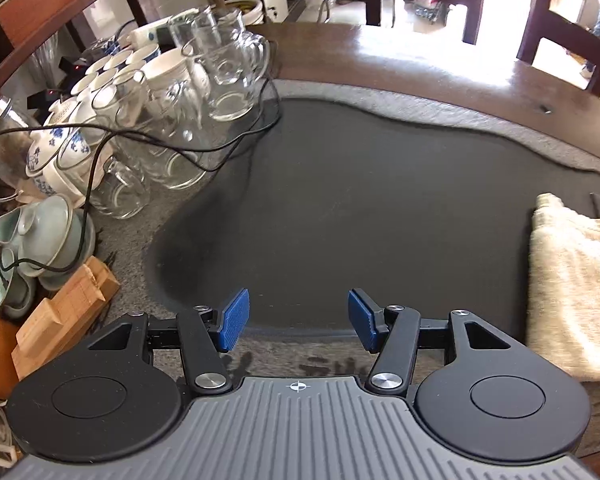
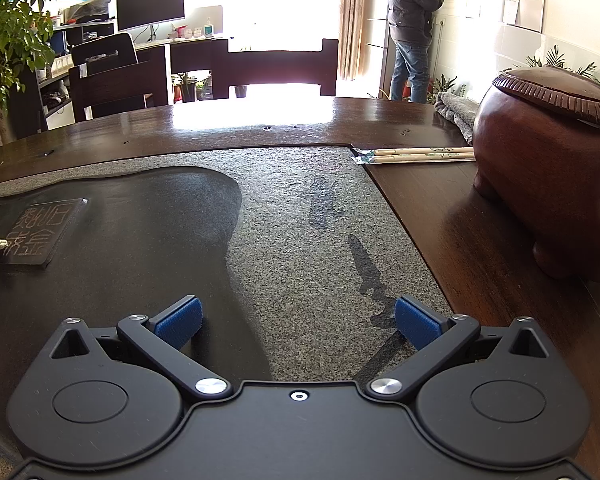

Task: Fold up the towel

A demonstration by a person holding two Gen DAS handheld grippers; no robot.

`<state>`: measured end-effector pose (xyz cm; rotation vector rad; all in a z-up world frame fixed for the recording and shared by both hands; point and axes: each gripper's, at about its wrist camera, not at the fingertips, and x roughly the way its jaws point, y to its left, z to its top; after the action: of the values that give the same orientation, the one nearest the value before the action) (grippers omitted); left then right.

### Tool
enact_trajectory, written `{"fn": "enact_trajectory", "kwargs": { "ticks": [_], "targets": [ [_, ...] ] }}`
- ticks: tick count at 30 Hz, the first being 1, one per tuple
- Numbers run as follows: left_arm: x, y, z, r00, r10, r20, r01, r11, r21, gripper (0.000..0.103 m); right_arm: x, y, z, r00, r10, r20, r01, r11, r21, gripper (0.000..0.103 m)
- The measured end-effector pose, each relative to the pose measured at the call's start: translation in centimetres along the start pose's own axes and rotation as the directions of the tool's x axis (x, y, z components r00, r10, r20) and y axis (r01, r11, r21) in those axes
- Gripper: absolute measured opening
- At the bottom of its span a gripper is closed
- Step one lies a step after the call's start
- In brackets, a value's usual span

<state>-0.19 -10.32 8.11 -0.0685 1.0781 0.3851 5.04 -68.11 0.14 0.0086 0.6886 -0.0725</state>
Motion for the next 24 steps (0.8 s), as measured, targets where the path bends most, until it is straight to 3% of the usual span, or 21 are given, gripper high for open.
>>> {"fn": "enact_trajectory", "kwargs": {
  "ticks": [14,24],
  "targets": [
    [3.3,2.4,0.6,0.999,-0.051,0.018,0.051,0.999,0.014,0.056,0.0,0.0,0.0,1.0,0.0,0.0,0.0,1.0,0.0,0.103],
    [5.0,4.0,0.7,0.998,-0.024,0.063,0.023,1.0,0.018,0.056,0.0,0.0,0.0,1.0,0.0,0.0,0.0,1.0,0.0,0.103]
  ]
}}
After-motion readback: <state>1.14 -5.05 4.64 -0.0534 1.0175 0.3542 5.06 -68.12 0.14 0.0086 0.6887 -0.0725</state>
